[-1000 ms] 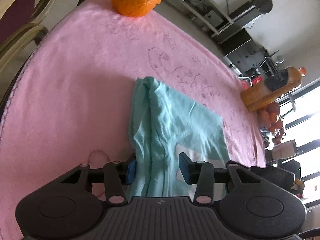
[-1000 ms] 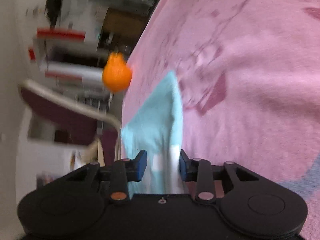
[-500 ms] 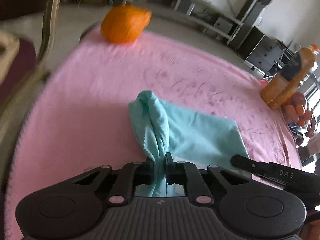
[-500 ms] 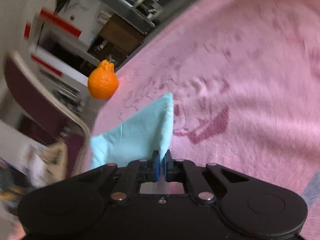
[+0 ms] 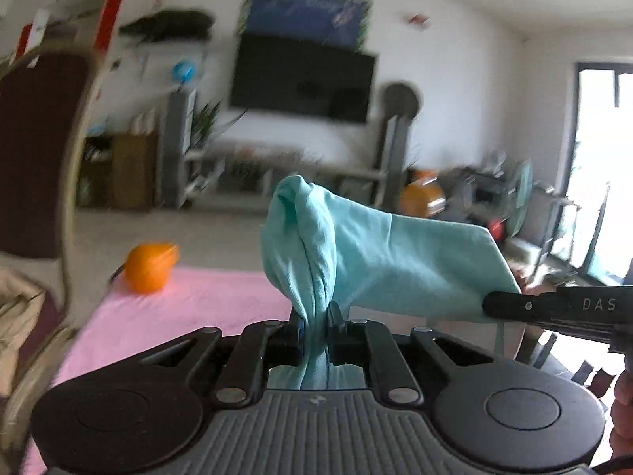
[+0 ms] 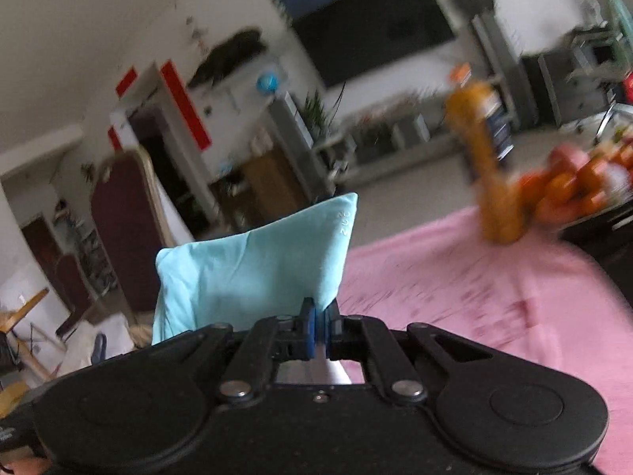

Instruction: Fold clothes

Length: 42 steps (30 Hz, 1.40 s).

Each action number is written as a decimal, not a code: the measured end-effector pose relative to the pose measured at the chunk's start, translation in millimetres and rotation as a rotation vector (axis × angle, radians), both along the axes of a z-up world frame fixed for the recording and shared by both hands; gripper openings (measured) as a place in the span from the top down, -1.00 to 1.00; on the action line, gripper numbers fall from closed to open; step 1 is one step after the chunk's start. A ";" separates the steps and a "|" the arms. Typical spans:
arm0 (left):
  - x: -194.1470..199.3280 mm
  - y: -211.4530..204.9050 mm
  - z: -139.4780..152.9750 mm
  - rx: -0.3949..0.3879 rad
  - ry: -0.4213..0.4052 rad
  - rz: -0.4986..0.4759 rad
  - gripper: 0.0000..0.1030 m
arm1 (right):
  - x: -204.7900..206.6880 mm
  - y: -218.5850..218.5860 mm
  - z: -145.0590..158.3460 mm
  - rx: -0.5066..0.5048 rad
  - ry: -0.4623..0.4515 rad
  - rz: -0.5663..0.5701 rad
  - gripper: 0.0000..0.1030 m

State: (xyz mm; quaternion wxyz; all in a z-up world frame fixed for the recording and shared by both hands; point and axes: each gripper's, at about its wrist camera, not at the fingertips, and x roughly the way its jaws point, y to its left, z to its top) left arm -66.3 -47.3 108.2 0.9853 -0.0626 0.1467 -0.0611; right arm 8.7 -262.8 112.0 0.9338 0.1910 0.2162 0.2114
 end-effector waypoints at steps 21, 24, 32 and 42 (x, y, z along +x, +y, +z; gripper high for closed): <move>109.8 -157.3 -108.4 -0.033 0.222 -0.094 0.80 | 30.2 -145.1 -67.8 -0.181 0.052 -0.332 0.92; 141.7 -162.9 -127.5 0.029 0.252 -0.070 0.45 | 56.2 -146.3 -82.6 -0.181 0.059 -0.344 0.89; 148.8 -108.5 -148.2 -0.063 0.457 0.054 0.56 | 81.0 -173.9 -106.2 -0.170 0.286 -0.434 0.29; 119.2 -161.8 -140.7 -0.018 0.514 -0.258 0.60 | 47.8 -192.1 -147.2 0.097 0.540 -0.312 0.76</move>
